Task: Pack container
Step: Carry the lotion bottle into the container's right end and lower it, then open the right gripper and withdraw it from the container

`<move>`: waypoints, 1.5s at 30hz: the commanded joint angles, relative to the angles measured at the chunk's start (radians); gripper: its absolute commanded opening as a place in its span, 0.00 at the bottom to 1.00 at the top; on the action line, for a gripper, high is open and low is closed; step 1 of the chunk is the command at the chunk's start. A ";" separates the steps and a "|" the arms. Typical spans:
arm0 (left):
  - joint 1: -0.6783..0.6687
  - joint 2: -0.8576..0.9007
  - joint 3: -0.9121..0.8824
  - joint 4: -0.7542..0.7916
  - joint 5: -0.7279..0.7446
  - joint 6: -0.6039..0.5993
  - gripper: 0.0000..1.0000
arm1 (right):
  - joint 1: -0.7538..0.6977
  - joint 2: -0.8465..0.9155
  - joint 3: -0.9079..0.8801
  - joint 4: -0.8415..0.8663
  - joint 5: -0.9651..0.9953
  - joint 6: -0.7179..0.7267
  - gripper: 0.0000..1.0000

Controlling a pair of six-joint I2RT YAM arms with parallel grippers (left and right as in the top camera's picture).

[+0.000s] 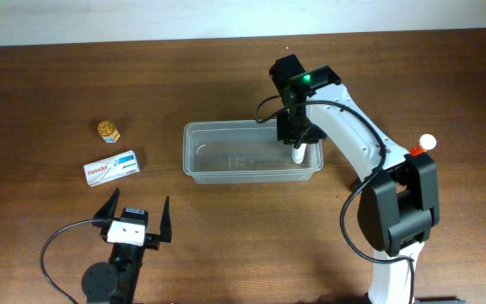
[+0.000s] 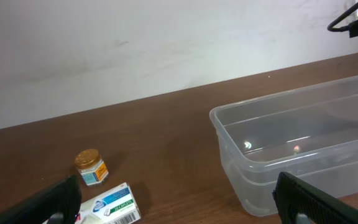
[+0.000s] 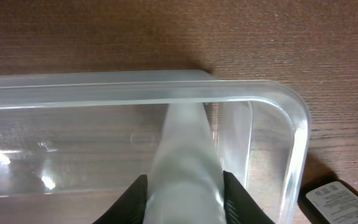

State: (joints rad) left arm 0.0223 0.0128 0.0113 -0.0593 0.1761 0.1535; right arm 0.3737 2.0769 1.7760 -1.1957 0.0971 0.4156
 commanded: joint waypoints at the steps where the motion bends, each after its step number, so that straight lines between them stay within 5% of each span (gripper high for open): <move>1: 0.004 -0.007 -0.002 -0.006 0.000 -0.005 0.99 | -0.002 -0.010 -0.004 -0.001 0.013 0.005 0.31; 19: 0.004 -0.007 -0.002 -0.006 0.000 -0.005 0.99 | -0.010 -0.010 0.043 -0.028 0.012 -0.018 0.43; 29: 0.004 -0.007 -0.002 -0.006 0.000 -0.005 0.99 | -0.011 -0.010 0.355 -0.233 0.012 -0.045 0.44; 34: 0.004 -0.007 -0.002 -0.006 0.000 -0.005 0.99 | -0.027 -0.010 0.583 -0.390 0.000 -0.045 0.61; 37: 0.004 -0.007 -0.002 -0.006 0.000 -0.005 1.00 | -0.063 -0.010 0.716 -0.503 -0.012 -0.045 0.62; 45: 0.004 -0.007 -0.002 -0.005 0.000 -0.005 0.99 | -0.196 -0.142 0.696 -0.504 -0.221 -0.198 0.64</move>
State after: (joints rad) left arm 0.0223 0.0128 0.0113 -0.0593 0.1761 0.1535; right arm 0.2184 2.0235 2.4897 -1.6924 -0.0376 0.2867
